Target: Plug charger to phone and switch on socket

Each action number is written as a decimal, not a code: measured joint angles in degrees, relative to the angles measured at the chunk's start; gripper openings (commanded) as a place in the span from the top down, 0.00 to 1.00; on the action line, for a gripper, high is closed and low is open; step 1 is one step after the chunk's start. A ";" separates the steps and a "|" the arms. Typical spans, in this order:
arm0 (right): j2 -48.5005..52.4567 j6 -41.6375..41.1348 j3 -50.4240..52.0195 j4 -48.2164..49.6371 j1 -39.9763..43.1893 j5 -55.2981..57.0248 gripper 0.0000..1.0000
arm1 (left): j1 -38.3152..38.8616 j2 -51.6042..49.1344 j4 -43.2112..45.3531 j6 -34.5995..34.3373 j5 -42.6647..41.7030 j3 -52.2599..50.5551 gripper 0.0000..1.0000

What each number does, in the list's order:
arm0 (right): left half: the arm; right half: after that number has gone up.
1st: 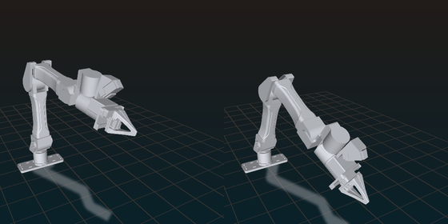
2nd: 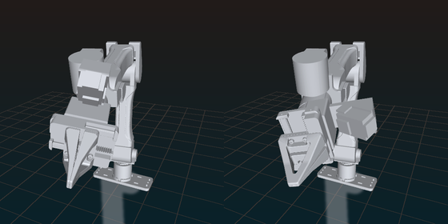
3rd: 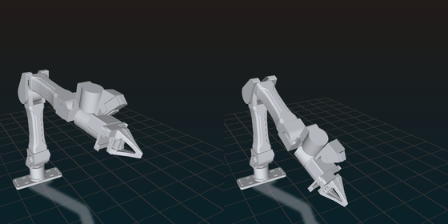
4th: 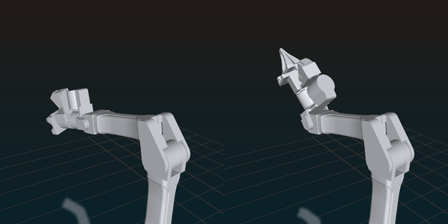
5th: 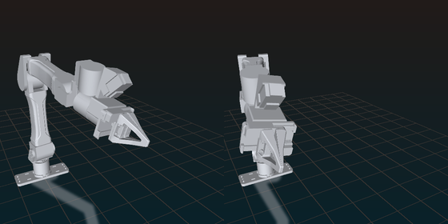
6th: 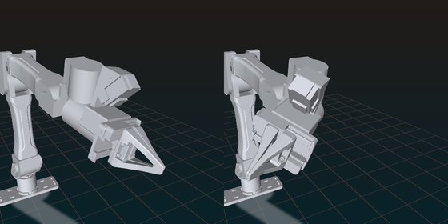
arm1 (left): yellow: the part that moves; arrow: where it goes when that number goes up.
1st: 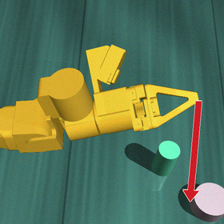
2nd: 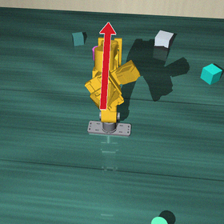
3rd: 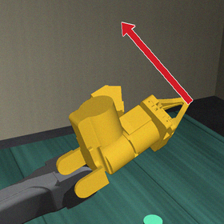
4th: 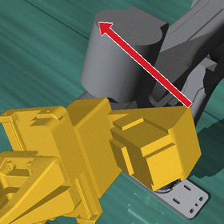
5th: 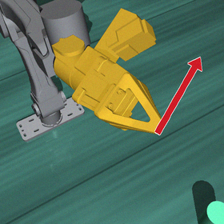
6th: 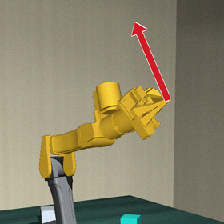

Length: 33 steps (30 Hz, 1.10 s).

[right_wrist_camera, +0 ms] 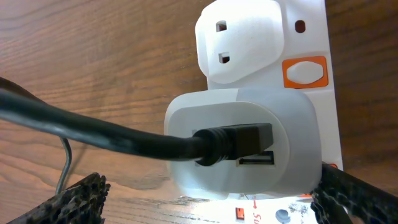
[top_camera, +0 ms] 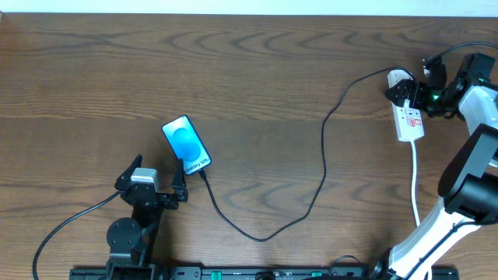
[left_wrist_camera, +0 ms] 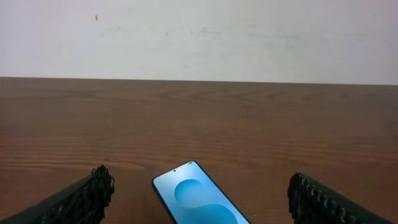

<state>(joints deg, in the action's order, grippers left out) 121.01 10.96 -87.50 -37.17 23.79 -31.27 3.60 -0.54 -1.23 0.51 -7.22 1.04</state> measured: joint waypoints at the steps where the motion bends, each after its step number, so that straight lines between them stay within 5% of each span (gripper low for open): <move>1: 0.00 0.00 0.00 0.00 0.00 0.00 0.01 | 0.00 0.00 0.00 -0.02 0.00 0.00 0.09; 33: -0.28 -1.51 0.09 0.24 -1.09 2.45 0.01 | 0.00 0.00 0.00 -0.02 0.00 0.00 0.09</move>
<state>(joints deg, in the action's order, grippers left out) 120.73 9.45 -87.42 -36.93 22.70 -28.82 3.60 -0.54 -1.23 0.49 -7.22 1.04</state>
